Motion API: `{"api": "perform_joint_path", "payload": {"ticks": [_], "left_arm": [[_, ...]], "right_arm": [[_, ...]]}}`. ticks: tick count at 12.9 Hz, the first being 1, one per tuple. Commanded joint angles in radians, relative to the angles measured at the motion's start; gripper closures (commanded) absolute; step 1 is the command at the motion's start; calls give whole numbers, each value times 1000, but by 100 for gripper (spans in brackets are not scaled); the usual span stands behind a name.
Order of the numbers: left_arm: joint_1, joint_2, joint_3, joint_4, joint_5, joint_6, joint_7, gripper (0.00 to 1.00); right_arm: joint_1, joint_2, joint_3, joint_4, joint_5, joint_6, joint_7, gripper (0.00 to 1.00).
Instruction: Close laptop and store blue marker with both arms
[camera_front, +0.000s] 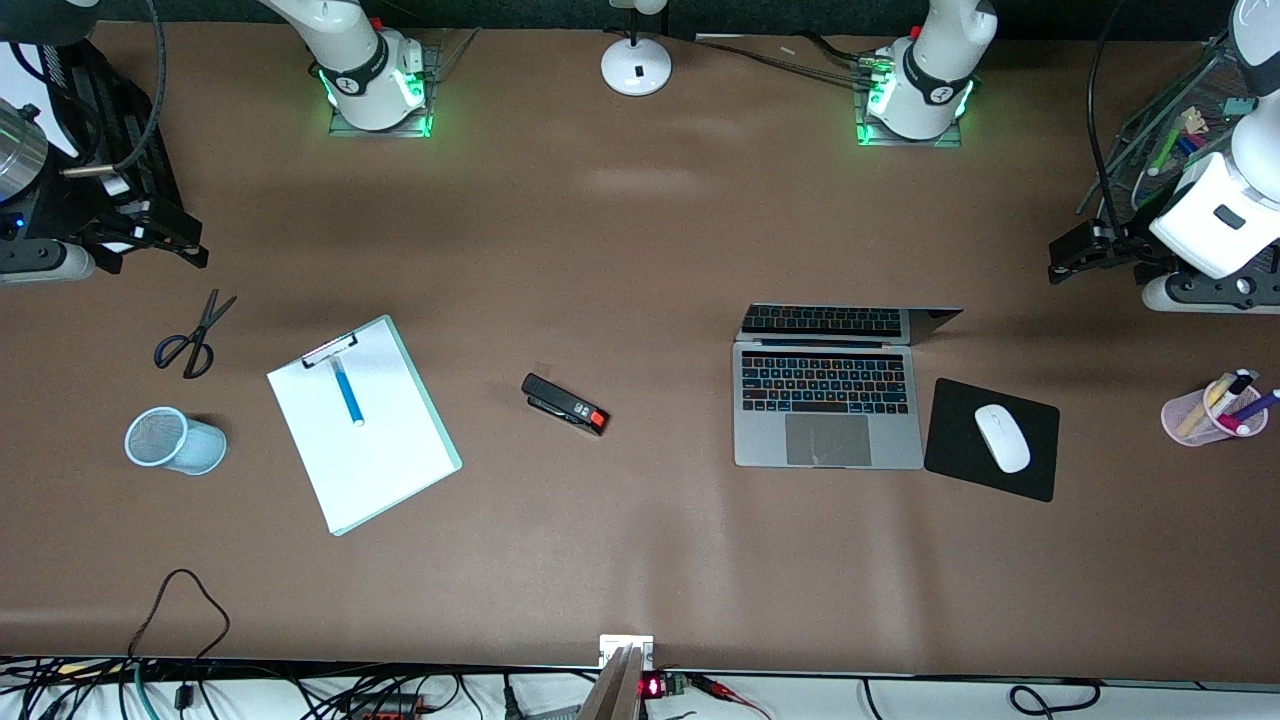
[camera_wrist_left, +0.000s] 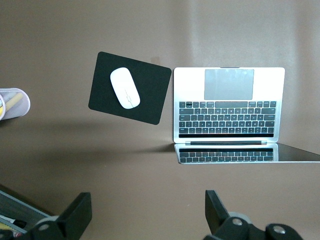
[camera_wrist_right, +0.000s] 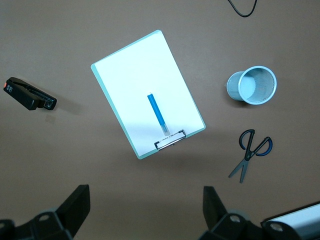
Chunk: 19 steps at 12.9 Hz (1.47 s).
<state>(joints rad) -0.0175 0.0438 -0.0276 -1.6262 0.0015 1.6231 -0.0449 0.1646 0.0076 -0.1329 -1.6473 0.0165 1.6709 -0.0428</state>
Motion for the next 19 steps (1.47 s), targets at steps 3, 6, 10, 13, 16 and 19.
{"api": "perform_joint_path", "payload": {"ticks": [3,6,10,13,16,19], "left_arm": [[5,13,-5,36,15,-28,25,0],[1,16,-5,37,17,-26,19,0],[-9,48,-12,37,2,-80,8,0],[-21,61,-38,37,2,-133,20,27],[-24,68,-130,17,-29,-201,-113,93],[-24,76,-217,-87,-114,-94,-242,100]], "right_arm": [[7,15,-2,21,-9,-14,-3,0],[3,113,-2,20,-10,38,-19,0],[9,294,-2,12,-1,202,-187,0],[29,391,7,11,3,309,-255,0],[53,469,13,0,5,403,-334,5],[62,520,13,-55,6,507,-443,21]]}}
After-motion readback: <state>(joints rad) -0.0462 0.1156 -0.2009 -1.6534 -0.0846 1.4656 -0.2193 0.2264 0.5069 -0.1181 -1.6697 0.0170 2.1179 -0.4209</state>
